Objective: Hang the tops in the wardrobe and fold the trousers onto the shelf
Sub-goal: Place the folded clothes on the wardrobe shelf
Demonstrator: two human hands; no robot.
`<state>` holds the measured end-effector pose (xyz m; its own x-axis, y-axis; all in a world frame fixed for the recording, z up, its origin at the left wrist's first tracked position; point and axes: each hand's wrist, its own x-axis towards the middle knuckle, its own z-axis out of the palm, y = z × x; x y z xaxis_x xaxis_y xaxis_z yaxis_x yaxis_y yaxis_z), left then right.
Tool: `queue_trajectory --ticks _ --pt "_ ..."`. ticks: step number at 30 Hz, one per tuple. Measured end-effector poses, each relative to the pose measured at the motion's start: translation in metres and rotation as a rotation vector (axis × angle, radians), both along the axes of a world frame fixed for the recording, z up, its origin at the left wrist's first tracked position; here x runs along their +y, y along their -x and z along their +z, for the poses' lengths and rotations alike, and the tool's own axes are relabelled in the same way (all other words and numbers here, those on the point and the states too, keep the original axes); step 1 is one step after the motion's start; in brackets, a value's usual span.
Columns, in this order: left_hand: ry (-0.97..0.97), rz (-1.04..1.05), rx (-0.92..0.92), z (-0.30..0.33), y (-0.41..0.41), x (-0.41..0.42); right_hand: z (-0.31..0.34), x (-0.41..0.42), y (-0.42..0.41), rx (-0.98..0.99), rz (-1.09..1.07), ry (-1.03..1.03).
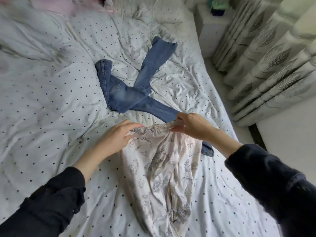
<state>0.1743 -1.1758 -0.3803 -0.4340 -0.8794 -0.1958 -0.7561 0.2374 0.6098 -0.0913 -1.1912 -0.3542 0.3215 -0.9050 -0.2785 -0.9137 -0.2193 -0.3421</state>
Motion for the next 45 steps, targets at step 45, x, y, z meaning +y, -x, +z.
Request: queue_trajectory --ticks 45 --pt "0.067 0.418 0.221 0.175 -0.068 0.071 0.197 0.054 0.010 -0.475 -0.256 0.103"
